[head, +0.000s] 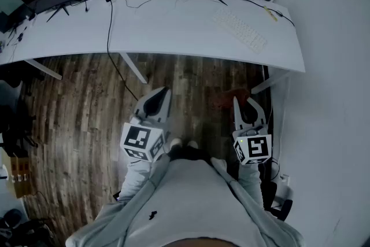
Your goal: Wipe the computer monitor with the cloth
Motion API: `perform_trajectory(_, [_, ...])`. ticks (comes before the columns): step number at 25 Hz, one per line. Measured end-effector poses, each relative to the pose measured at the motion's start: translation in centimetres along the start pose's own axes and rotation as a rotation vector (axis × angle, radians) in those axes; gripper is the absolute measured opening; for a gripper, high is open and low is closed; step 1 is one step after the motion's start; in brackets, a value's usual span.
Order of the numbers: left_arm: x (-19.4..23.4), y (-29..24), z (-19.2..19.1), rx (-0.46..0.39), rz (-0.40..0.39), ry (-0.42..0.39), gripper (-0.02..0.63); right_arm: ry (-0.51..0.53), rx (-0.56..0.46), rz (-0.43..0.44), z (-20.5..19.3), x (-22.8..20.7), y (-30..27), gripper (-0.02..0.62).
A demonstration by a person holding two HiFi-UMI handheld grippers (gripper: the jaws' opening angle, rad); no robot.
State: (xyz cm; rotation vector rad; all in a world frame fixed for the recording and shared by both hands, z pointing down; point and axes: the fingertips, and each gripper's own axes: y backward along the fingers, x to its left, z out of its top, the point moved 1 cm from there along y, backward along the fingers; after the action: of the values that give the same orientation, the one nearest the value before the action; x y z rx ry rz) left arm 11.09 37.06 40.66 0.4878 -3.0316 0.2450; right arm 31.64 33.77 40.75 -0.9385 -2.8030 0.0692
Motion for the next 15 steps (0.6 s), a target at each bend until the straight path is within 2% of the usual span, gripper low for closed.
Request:
perform_trajectory(9, [-1.1, 0.4, -0.4, 0.013, 0.034, -0.032, 0.02, -0.053, 0.006, -0.017, -1.3, -1.2, 1.8, 0.035])
perform_trajectory(15, [-2.4, 0.2, -0.8, 0.017, 0.049, -0.056, 0.02, -0.067, -0.025, -0.025, -1.9, -2.5, 3.0, 0.035])
